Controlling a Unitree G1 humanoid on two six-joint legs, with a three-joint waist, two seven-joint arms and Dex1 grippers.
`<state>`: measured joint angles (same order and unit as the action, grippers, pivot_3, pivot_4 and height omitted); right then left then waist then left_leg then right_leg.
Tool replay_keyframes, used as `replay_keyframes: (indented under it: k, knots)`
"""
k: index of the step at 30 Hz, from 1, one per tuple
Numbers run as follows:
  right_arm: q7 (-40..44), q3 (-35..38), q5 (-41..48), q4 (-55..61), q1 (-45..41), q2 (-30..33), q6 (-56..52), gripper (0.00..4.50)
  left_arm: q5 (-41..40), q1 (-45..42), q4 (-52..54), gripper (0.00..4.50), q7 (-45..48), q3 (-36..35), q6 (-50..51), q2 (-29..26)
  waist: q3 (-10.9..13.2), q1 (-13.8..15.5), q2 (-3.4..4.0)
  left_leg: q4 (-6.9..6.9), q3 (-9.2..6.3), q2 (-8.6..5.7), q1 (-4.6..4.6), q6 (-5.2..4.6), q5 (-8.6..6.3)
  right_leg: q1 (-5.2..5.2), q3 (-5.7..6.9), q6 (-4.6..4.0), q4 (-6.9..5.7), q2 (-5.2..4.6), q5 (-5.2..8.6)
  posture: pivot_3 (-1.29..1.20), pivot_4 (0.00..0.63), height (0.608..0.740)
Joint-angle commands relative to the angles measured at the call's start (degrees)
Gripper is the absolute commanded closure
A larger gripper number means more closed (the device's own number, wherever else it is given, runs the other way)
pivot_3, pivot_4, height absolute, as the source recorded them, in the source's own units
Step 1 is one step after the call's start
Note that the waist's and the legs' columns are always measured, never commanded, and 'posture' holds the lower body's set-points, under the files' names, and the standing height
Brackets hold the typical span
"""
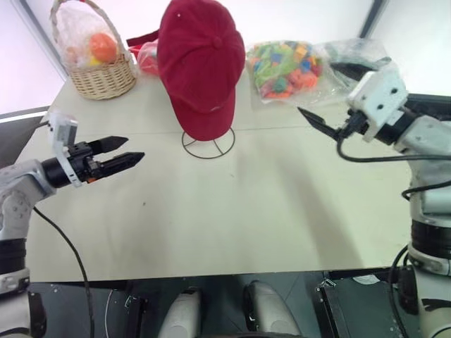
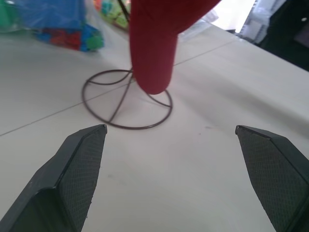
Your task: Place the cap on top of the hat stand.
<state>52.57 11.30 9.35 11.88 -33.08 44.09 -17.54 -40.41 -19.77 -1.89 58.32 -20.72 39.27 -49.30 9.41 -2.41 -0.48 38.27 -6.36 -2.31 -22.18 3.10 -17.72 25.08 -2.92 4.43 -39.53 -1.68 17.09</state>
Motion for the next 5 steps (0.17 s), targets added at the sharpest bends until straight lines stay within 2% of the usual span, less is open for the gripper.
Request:
replay_keyframes:
  k: [1,5]
  knots:
    - [4.47,1.78,5.58,-0.73,0.84,2.86,-2.77,0.04,-0.85,2.28,4.05,0.00,-1.51,-4.11,-0.37,-0.88,0.00,-0.01,0.00,0.00,0.00,0.00,0.00,-0.01,-0.01,0.00,0.00,0.00,0.01,0.00,0.00,0.00,0.150,0.740]
    - [5.62,1.63,8.45,-2.08,0.90,4.23,-5.06,0.04,-1.81,6.44,7.19,0.00,-3.16,-7.10,0.64,-0.67,0.00,-0.05,0.00,0.00,0.01,0.01,0.00,-0.02,-0.01,0.00,-0.01,0.00,0.00,0.00,0.00,0.00,0.150,0.740]
